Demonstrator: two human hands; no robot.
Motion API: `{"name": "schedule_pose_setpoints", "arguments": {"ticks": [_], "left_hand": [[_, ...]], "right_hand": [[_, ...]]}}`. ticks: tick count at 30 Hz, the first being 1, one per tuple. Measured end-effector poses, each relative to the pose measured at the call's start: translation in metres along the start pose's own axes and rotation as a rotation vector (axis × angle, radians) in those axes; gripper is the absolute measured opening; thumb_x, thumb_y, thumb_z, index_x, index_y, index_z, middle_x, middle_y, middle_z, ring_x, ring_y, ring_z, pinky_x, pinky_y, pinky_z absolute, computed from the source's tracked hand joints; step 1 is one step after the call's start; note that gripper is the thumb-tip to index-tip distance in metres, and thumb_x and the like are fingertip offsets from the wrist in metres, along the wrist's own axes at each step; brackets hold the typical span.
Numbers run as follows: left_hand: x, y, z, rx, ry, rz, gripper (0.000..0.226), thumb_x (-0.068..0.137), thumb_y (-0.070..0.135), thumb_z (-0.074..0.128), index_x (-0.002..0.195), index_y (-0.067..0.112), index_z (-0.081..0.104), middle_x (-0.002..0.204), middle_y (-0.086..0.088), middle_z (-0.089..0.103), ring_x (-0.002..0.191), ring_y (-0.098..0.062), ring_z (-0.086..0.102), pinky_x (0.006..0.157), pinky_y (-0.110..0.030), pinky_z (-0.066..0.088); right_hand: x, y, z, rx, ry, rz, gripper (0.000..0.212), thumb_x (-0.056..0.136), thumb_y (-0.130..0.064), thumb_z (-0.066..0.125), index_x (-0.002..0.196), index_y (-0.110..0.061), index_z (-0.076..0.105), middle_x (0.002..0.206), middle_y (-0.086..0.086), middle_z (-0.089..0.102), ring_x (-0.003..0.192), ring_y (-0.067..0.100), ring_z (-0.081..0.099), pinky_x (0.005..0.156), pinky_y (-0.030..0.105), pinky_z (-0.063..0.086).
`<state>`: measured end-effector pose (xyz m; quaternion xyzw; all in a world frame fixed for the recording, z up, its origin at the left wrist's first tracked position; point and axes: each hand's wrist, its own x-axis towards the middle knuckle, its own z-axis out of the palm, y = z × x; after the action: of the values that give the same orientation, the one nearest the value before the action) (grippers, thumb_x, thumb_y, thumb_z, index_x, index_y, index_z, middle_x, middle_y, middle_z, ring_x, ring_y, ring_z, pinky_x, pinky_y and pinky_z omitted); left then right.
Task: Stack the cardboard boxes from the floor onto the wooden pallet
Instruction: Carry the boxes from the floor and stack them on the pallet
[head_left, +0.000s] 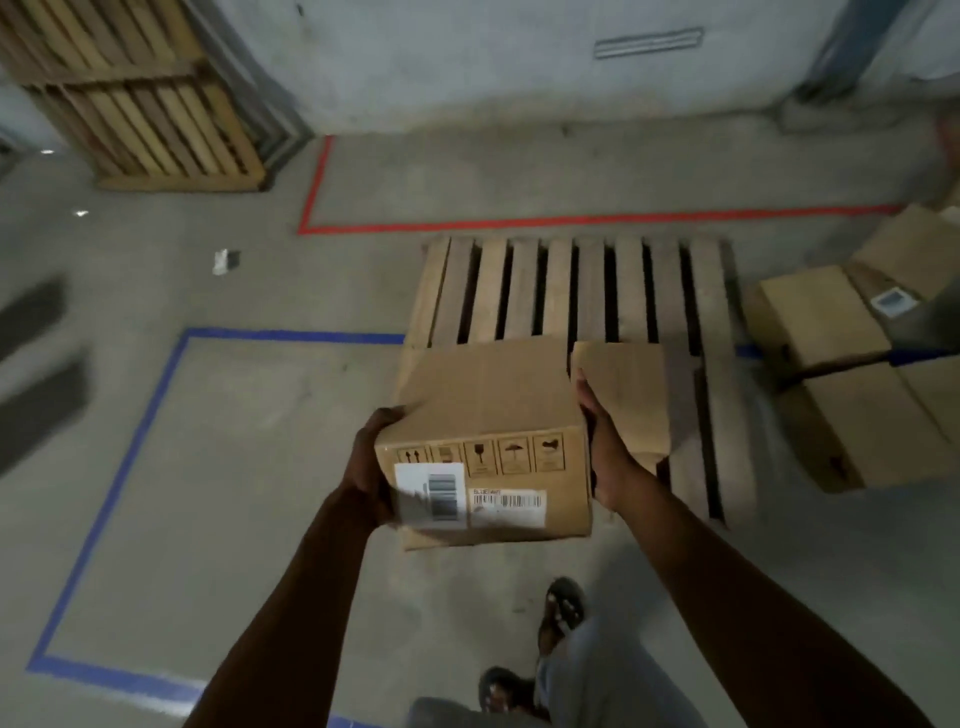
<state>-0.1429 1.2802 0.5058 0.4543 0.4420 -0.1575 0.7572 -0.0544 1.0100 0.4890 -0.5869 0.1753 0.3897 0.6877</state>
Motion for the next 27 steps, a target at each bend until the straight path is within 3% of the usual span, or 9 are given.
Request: {"name": "schedule_pose_setpoints", "arguments": {"ticks": [4, 7, 10, 11, 13, 16, 22, 25, 27], "left_hand": [[0.113, -0.006, -0.002, 0.097, -0.002, 0.153, 0.066, 0.089, 0.053, 0.058, 0.135, 0.006, 0.065, 0.113, -0.027, 0.075, 0.096, -0.044, 0.073, 0.08, -0.047, 0.058], [0.223, -0.027, -0.023, 0.134, -0.051, 0.21, 0.06, 0.09, 0.045, 0.062, 0.133, 0.003, 0.066, 0.126, -0.031, 0.07, 0.107, -0.047, 0.07, 0.089, -0.052, 0.057], [0.353, -0.053, -0.039, 0.197, -0.092, 0.185, 0.049, 0.103, 0.035, 0.052, 0.139, 0.002, 0.061, 0.138, -0.033, 0.063, 0.122, -0.05, 0.063, 0.11, -0.064, 0.047], [0.389, -0.062, -0.041, 0.234, -0.139, 0.167, 0.049, 0.106, 0.034, 0.049, 0.142, 0.003, 0.059, 0.139, -0.031, 0.063, 0.125, -0.05, 0.062, 0.111, -0.064, 0.047], [0.451, -0.081, -0.046, 0.302, -0.255, 0.141, 0.049, 0.106, 0.036, 0.052, 0.147, 0.009, 0.055, 0.139, -0.025, 0.066, 0.126, -0.047, 0.064, 0.097, -0.057, 0.059], [0.511, -0.107, -0.054, 0.378, -0.316, 0.137, 0.062, 0.096, 0.042, 0.069, 0.15, 0.019, 0.051, 0.135, -0.017, 0.07, 0.119, -0.04, 0.07, 0.082, -0.045, 0.064], [0.564, -0.163, -0.066, 0.49, -0.272, 0.239, 0.055, 0.1, 0.047, 0.066, 0.151, 0.044, 0.043, 0.134, -0.003, 0.066, 0.12, -0.033, 0.065, 0.075, -0.048, 0.066], [0.572, -0.161, -0.055, 0.613, -0.279, 0.244, 0.078, 0.081, 0.068, 0.078, 0.148, 0.058, 0.039, 0.142, 0.004, 0.06, 0.128, -0.031, 0.057, 0.083, -0.06, 0.062], [0.576, -0.147, -0.05, 0.721, -0.248, 0.295, 0.084, 0.079, 0.064, 0.082, 0.149, 0.06, 0.037, 0.144, 0.005, 0.057, 0.13, -0.031, 0.054, 0.091, -0.061, 0.056]], "right_hand": [[0.085, 0.013, -0.014, -0.115, 0.043, -0.094, 0.032, 0.096, -0.059, 0.058, 0.125, -0.047, 0.065, 0.118, -0.011, 0.075, 0.12, 0.02, 0.065, 0.11, 0.055, 0.044], [0.166, 0.052, -0.029, -0.245, 0.068, -0.166, 0.039, 0.098, -0.033, 0.068, 0.131, -0.051, 0.061, 0.117, -0.016, 0.075, 0.113, 0.013, 0.07, 0.104, 0.05, 0.053], [0.26, 0.101, -0.051, -0.252, 0.134, -0.219, 0.043, 0.099, -0.022, 0.067, 0.114, -0.062, 0.062, 0.116, -0.021, 0.075, 0.116, 0.012, 0.068, 0.1, 0.045, 0.054], [0.288, 0.118, -0.059, -0.224, 0.171, -0.23, 0.044, 0.099, -0.018, 0.067, 0.115, -0.058, 0.064, 0.113, -0.021, 0.076, 0.115, 0.013, 0.068, 0.099, 0.045, 0.055], [0.338, 0.155, -0.074, -0.207, 0.254, -0.247, 0.045, 0.099, -0.011, 0.066, 0.128, -0.046, 0.065, 0.111, -0.019, 0.077, 0.114, 0.014, 0.068, 0.1, 0.043, 0.055], [0.389, 0.209, -0.083, -0.315, 0.338, -0.235, 0.052, 0.099, -0.014, 0.066, 0.147, -0.03, 0.055, 0.123, -0.012, 0.071, 0.118, 0.014, 0.064, 0.105, 0.04, 0.051], [0.437, 0.23, -0.085, -0.997, 0.546, -0.169, 0.037, 0.093, -0.024, 0.067, 0.128, -0.01, 0.064, 0.124, 0.012, 0.069, 0.11, 0.032, 0.067, 0.091, 0.033, 0.056], [0.44, 0.211, -0.091, -1.181, 0.656, -0.153, 0.039, 0.089, -0.028, 0.072, 0.122, -0.008, 0.067, 0.123, 0.016, 0.068, 0.108, 0.035, 0.067, 0.087, 0.035, 0.058], [0.436, 0.201, -0.095, -1.194, 0.687, -0.196, 0.041, 0.086, -0.031, 0.075, 0.12, -0.01, 0.068, 0.122, 0.015, 0.069, 0.108, 0.035, 0.067, 0.088, 0.036, 0.058]]}}
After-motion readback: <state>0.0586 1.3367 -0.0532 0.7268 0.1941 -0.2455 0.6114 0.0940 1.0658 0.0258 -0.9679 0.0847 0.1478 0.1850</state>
